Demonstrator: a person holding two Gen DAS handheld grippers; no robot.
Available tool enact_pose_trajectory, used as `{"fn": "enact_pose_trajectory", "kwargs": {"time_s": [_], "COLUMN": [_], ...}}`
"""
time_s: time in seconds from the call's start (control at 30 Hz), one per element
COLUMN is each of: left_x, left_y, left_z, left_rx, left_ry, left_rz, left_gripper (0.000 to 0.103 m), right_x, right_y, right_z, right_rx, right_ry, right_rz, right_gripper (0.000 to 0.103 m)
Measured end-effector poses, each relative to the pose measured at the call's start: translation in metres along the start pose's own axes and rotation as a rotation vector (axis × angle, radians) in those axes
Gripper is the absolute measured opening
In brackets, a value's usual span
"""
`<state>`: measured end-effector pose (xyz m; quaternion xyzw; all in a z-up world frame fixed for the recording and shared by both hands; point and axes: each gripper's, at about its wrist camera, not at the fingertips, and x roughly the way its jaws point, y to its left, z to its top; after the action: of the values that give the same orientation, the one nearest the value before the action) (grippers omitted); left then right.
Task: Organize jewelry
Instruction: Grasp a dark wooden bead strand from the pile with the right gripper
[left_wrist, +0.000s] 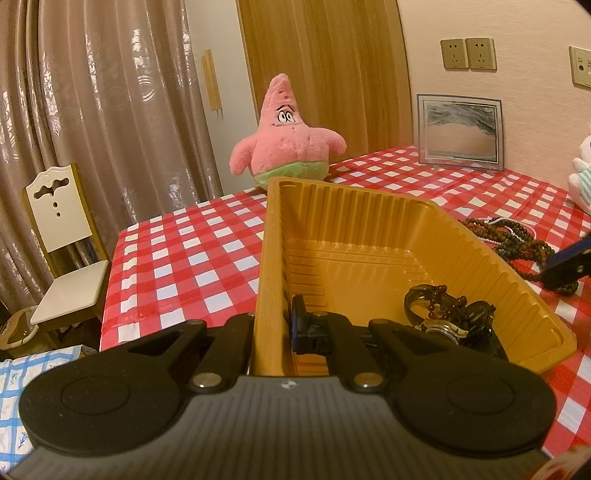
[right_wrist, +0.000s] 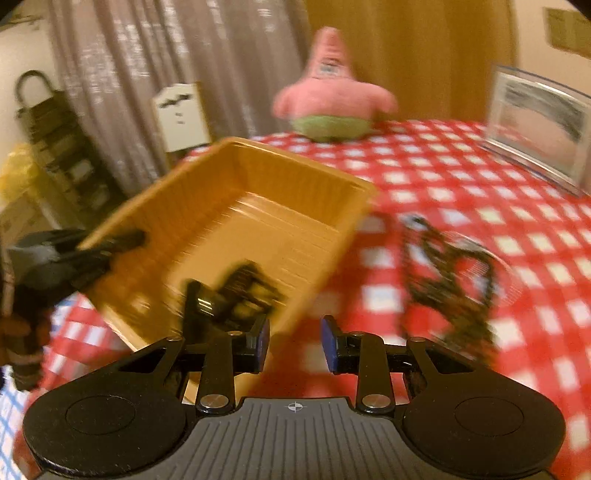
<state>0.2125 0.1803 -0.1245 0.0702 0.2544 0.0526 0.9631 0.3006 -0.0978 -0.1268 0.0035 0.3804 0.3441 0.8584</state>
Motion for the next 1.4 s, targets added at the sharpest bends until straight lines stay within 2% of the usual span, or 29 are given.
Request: {"fn": "enact_pose_trajectory", "kwargs": {"time_s": [0.27,0.47,0.97,1.2,1.27,1.3,1.33,1.4], "left_x": [0.000,0.000,0.000,0.001,0.001,0.000,0.001,0.001], "left_y": [0.000,0.000,0.000,0.000,0.001,0.001,0.001,0.001], "left_z": [0.000,0.000,0.000,0.000,0.000,0.000,0.000,-0.001], "left_rx": [0.001,0.000,0.001,0.001,0.002,0.002,0.003,0.005], "left_ry": [0.000,0.000,0.000,0.002,0.003,0.003,0.003,0.004], "left_rz": [0.000,0.000,0.000,-0.001,0.000,-0.001,0.000,0.000], "left_gripper": [0.005,0.005,0.005,0.005,0.005,0.005,0.005,0.005], "right_x": [-0.029,-0.037,0.001,0.017,0.019,0.020,0.021,0.020], "right_y": [-0.056,-0.083,-0.102,-0.112,-0.112,-0.112,-0.111,-0.109], "right_z": [-0.015,-0.018,0.001,0.005,0.007,0.007,0.007,0.007], "right_rx": [0.072,0.101,-0.060,-0.067,-0.070,-0.074,-0.082,-0.094], "right_ry": [0.016,0.015,0.041,0.059,0.062,0.067,0.072,0.070], "right_rz": [-0.168,-0.217,-0.190,-0.162,-0.149,-0.141,-0.135,-0.129], "right_gripper": [0.031,0.031,0.031,0.031,0.025,0.011,0.007,0.007]}}
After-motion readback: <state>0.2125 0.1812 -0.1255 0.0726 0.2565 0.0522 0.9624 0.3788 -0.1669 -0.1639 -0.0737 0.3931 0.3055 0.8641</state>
